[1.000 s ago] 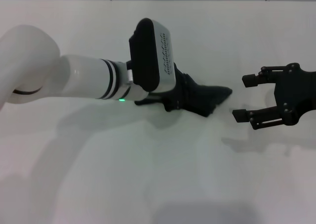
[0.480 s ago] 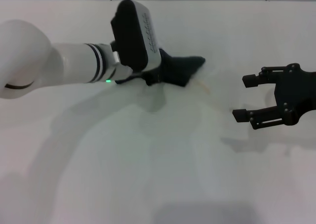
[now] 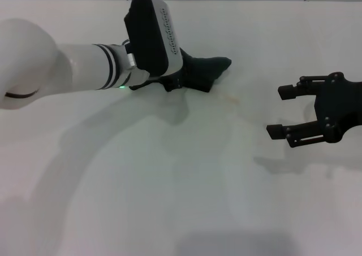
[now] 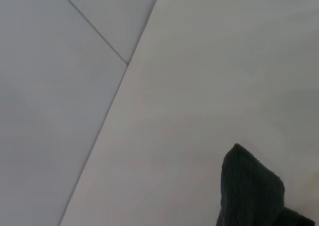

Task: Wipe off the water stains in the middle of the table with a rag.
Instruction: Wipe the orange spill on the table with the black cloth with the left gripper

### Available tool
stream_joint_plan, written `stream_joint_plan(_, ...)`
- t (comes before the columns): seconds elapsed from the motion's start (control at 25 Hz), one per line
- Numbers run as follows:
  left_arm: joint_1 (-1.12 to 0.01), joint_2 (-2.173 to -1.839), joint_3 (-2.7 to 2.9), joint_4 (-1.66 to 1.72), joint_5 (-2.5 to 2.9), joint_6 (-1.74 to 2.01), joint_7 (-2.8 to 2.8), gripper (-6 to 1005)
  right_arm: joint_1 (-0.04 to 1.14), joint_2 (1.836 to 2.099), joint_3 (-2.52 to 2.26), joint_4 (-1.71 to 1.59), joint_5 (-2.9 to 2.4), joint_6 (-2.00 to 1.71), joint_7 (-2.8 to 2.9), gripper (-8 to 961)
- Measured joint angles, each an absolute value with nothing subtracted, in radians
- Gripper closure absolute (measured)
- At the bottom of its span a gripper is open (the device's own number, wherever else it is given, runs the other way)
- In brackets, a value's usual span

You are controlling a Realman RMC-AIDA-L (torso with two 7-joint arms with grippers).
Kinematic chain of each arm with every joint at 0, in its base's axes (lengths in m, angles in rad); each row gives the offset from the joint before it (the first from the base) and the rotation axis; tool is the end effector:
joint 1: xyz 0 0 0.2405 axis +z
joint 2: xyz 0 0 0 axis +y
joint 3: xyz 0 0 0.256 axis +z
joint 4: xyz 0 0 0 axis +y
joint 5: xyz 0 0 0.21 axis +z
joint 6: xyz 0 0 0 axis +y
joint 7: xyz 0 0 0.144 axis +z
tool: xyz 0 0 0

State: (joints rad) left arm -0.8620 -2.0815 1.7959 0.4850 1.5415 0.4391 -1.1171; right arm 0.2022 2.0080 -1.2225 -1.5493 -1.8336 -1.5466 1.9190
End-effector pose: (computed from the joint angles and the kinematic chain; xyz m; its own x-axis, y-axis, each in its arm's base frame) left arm -0.1773 0.4258 -0.1146 0.9691 -0.1816 -0.1667 -0.2432 -0.8152 -0.5256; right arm 0.1907 0.2915 0.0617 0.9261 -0.2384 -0.2924 -0.3117 -0.9201 -0.2370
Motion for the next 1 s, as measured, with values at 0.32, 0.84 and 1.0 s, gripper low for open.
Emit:
stream_joint_plan(0.32,-0.885,-2.093,1.824,0.500,1.528,0.452,-1.095,931,0.206,2.008,-1.222,-1.549,-1.836,-1.544,1.919,113)
stream_joint_plan(0.84,-0.886,-2.099,2.017,0.556,1.422,0.477,-1.099,931,0.209,2.008,-1.223,-1.549,-1.835,-1.543,1.919,113)
stream_joint_plan(1.0,-0.865,-2.098,2.051,0.594,1.415,0.513,-1.099,931,0.209,2.008,-1.223,-1.550,-1.834,-1.543,1.919,113)
